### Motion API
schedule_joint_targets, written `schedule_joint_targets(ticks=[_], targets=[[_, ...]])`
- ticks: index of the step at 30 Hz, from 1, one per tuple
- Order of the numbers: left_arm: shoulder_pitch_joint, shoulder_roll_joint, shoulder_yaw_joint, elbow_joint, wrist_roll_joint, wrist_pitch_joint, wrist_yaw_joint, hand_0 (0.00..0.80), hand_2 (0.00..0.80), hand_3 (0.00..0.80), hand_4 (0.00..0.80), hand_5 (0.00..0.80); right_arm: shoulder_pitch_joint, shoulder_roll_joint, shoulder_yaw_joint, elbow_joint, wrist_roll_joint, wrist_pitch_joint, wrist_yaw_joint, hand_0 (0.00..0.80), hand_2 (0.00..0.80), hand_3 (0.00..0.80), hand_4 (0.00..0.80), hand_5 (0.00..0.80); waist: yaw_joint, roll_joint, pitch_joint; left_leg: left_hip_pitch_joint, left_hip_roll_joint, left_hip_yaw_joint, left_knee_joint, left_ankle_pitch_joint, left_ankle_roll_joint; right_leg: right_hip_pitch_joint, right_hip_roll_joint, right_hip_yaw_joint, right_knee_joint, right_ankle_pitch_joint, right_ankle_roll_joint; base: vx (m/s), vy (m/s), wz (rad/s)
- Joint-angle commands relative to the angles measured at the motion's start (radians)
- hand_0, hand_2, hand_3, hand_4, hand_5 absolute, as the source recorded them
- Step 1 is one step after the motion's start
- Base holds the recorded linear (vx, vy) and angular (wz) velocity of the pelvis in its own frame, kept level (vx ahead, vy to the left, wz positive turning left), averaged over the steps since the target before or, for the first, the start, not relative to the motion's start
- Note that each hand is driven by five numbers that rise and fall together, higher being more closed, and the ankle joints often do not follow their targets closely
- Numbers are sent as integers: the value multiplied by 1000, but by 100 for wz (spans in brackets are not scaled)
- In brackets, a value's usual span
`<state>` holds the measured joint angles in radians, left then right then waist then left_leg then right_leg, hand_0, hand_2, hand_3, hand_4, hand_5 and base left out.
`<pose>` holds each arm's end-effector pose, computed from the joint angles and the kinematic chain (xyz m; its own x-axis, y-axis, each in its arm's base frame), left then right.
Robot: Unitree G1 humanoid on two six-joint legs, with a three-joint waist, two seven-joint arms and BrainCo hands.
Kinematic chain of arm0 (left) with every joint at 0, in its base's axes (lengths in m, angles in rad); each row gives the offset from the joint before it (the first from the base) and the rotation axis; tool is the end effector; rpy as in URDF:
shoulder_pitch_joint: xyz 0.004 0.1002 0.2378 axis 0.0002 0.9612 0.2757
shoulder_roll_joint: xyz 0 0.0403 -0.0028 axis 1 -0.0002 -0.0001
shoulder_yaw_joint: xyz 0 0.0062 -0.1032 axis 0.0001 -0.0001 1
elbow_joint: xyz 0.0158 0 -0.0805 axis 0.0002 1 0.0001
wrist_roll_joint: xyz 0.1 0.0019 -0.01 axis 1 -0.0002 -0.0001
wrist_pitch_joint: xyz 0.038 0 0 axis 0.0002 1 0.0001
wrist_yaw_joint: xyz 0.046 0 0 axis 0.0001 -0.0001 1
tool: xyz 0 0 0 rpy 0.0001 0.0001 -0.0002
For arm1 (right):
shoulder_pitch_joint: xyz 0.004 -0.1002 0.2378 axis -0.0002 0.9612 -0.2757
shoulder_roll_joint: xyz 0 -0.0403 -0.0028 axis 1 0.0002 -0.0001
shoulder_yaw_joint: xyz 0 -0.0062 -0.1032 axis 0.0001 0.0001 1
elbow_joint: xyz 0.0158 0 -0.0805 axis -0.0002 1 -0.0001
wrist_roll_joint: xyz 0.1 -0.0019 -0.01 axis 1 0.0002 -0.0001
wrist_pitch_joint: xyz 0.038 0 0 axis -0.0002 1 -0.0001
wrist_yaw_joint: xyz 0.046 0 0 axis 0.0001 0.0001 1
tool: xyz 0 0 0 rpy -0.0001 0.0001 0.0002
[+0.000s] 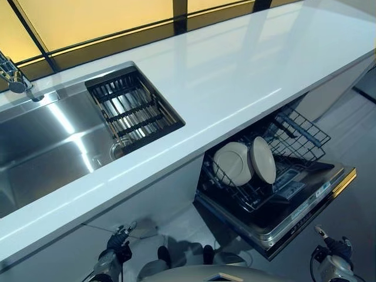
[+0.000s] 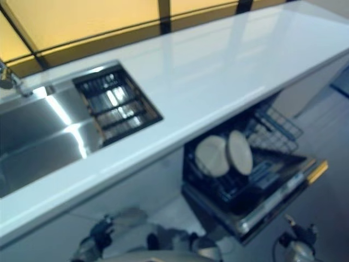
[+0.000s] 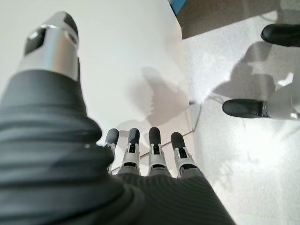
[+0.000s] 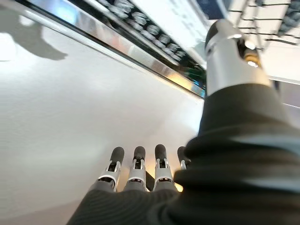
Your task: Take plates into dishwasher
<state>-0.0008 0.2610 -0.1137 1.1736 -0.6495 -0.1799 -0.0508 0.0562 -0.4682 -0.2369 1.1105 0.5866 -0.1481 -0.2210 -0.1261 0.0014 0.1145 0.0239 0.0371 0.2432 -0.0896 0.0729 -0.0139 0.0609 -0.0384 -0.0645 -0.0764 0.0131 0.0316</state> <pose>0.0881 0.2353 -0.1060 0.5445 0.2222 -0.8088 -0.4363 0.8986 -0.0469 0.0736 -0.3297 -0.0665 0.3094 -0.7126 -0.6297 0.7691 0.5770 -0.2750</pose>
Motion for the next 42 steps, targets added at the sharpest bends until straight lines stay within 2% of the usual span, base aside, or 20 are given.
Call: schedule_joint_targets(ticks=[1,5,7,8,9,12,18,22,27,31,34,42], targets=[[-104,35,-14,-17,22,-27,-12,0,0,0,0,0,-100,-23,14,41,124,-22,98,0,0,0,0,0,-4,-14,47,50,29,-47,8,-70,-4,-88,-69,28,37,94,95,-120,-36,0],[-141,32,-30,-33,2,-40,-11,0,0,0,0,0,-155,-7,39,68,271,-20,201,0,0,0,0,0,-7,25,85,18,22,-61,13,-60,-11,-119,-79,26,44,93,90,-158,-4,-1],[-156,20,-40,-39,-11,-51,-16,0,0,0,0,0,-189,-8,42,88,336,-23,255,0,0,0,0,0,-6,59,103,4,11,-67,14,-56,-15,-133,-86,23,47,90,86,-127,61,0],[-157,20,-40,-38,-11,-52,-16,0,0,0,0,0,-190,-9,42,89,336,-23,256,0,0,0,0,0,-7,60,103,4,11,-68,14,-56,-15,-133,-86,23,47,89,86,-113,105,-1],[-163,5,-48,-43,-20,-61,-23,0,0,0,0,0,-218,-12,44,103,372,-32,311,0,0,0,0,0,-5,93,116,-3,0,-73,15,-51,-19,-140,-95,19,49,86,82,-93,118,0],[-168,-16,-67,-48,-29,-76,-38,0,0,0,0,0,-268,-18,54,114,421,-30,413,0,0,0,0,0,-2,150,132,-11,-20,-84,16,-44,-24,-148,-112,10,54,78,76,-83,125,-1],[-173,-42,-99,-48,-41,-87,-75,0,0,0,0,0,-363,-52,86,130,431,-10,574,0,0,0,0,0,7,229,142,-18,-50,-100,19,-37,-32,-156,-142,-7,60,65,73,-29,84,-17],[-181,-55,-134,-56,-67,-90,-86,0,0,0,0,0,-490,-88,154,103,384,-4,668,0,0,0,0,0,7,278,149,-26,-66,-105,19,-31,-38,-165,-157,-11,62,58,68,-41,94,-19],[-181,-52,-153,-67,-83,-88,-88,0,0,0,0,0,-576,-94,216,6,364,-9,700,0,0,0,0,0,6,292,151,-32,-72,-105,19,-25,-42,-174,-165,-15,65,58,68,-41,30,-21],[-177,-47,-156,-59,-83,-83,-97,0,0,0,0,0,-599,-94,258,-87,339,-8,713,0,0,0,0,0,2,284,143,-29,-74,-100,19,-24,-43,-175,-168,-16,65,60,71,9,5,-29],[-170,-48,-161,-63,-68,-78,-95,0,0,0,0,0,-617,-110,276,-154,321,16,723,0,0,0,0,0,5,275,132,-25,-74,-99,20,-23,-43,-170,-174,-23,66,62,74,24,-10,-4],[-165,-49,-169,-84,-69,-58,-65,0,0,0,0,0,-709,-141,319,-267,325,65,677,0,0,0,0,0,24,256,104,-14,-70,-98,21,-20,-44,-152,-180,-38,66,64,77,14,-5,-2]])
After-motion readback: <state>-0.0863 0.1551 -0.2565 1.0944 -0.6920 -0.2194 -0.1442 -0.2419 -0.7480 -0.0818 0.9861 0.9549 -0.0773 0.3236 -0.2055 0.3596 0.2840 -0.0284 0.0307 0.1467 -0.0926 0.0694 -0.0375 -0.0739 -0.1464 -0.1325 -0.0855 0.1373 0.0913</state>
